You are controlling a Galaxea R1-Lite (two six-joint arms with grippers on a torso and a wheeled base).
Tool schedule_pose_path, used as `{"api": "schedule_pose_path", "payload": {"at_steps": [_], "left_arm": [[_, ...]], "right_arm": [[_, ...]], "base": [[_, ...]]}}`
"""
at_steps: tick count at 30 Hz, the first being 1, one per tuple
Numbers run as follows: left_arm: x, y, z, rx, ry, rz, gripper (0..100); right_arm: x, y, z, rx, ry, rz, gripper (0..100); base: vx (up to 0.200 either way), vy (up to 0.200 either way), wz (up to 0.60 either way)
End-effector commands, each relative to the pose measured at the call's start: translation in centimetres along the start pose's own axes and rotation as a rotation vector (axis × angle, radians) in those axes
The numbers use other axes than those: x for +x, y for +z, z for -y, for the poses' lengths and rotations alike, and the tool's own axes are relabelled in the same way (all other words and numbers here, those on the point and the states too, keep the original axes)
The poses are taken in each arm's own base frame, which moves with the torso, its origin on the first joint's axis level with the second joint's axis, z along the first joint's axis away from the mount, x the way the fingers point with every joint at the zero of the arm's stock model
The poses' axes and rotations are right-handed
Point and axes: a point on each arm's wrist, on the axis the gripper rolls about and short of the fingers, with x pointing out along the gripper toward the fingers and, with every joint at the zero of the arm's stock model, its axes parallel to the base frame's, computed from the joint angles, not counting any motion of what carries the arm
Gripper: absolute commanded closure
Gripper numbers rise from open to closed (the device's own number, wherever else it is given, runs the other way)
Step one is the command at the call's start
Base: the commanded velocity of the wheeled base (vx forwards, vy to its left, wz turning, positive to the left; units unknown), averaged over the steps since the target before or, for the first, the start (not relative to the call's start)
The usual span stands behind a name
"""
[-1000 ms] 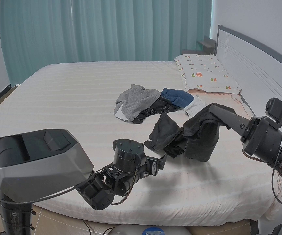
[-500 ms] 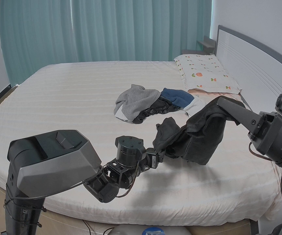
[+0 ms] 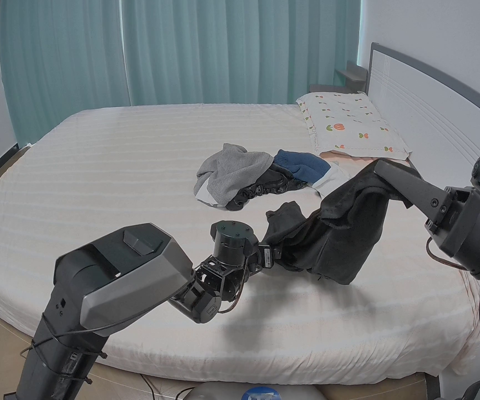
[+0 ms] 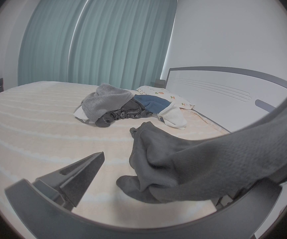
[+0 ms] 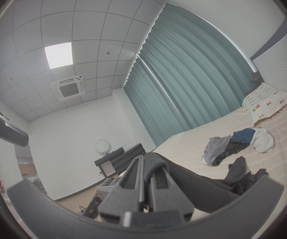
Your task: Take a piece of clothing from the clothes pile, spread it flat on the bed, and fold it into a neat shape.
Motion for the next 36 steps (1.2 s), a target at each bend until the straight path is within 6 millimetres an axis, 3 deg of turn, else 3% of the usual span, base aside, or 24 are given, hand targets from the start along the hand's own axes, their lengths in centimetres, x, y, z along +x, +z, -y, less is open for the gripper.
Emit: {"api": "schedule_pose_path", "payload": {"at_steps": [1,2,3,8,11,15,16,18,19,20,22,26,29,31,33,35,36], "left_arm": [[2.6,-2.2,-0.4,0.000,0.019,-0.022,0],[2.7,-2.1,-0.6,-0.002,0.021,-0.020,0],[2.8,-2.1,-0.9,-0.007,0.027,-0.020,100],[2.8,-1.8,-1.8,-0.051,0.056,-0.016,100],[1.4,0.9,-2.1,-0.133,0.100,0.024,100],[-2.9,5.7,-1.7,-0.228,0.103,0.027,100],[-3.3,6.1,-1.6,-0.233,0.103,0.023,100],[-6.8,9.7,-1.2,-0.265,0.107,0.012,100],[-7.0,9.9,-1.2,-0.267,0.106,0.014,100],[-9.5,12.6,-0.9,-0.293,0.101,0.027,100],[-12.3,15.3,-0.7,-0.325,0.088,0.061,100],[-16.2,19.0,-1.1,-0.357,0.059,0.156,100],[-17.7,19.8,-1.5,-0.366,0.060,0.180,100],[-19.2,18.9,-2.1,-0.359,0.073,0.155,100],[-19.2,18.9,-2.1,-0.359,0.073,0.155,100],[-20.6,15.5,-3.2,-0.340,0.108,0.059,100],[-20.6,14.7,-3.4,-0.332,0.118,0.037,100]], "right_arm": [[0.4,-0.2,1.5,-0.005,-0.062,-0.007,100],[0.5,-0.2,1.8,-0.005,-0.071,-0.010,100],[0.5,-0.3,2.0,-0.006,-0.078,-0.011,100],[0.7,-0.4,3.0,-0.009,-0.120,-0.016,100],[0.7,-0.3,3.8,-0.014,-0.153,-0.014,100],[1.2,-0.3,4.8,-0.018,-0.176,-0.020,100],[1.2,-0.3,4.9,-0.019,-0.179,-0.019,100],[1.9,-0.1,5.7,-0.025,-0.201,-0.013,100],[2.0,-0.1,5.8,-0.027,-0.203,-0.012,100],[2.6,0.3,6.3,-0.040,-0.218,0.005,100],[3.3,1.2,6.9,-0.058,-0.236,0.042,100],[4.4,3.6,6.8,-0.095,-0.254,0.190,100],[4.8,5.0,6.8,-0.118,-0.261,0.275,100],[4.4,4.4,7.2,-0.111,-0.297,0.256,100],[4.4,4.4,7.2,-0.111,-0.297,0.256,100],[3.3,-0.2,9.8,-0.061,-0.391,0.091,100],[3.2,-1.1,10.3,-0.052,-0.411,0.063,100]], "base": [[0.000,0.000,0.00],[0.000,0.000,0.00],[0.000,0.000,0.00],[0.000,0.000,0.00],[0.000,0.000,0.00],[0.000,0.000,0.00],[0.000,0.000,0.00],[0.000,0.000,0.00],[0.000,0.000,0.00],[0.000,0.000,0.00],[0.000,0.000,0.00],[0.000,0.000,0.00],[0.000,0.000,0.00],[0.000,0.000,0.00],[0.000,0.000,0.00],[0.000,0.000,0.00],[0.000,0.000,0.00]]}}
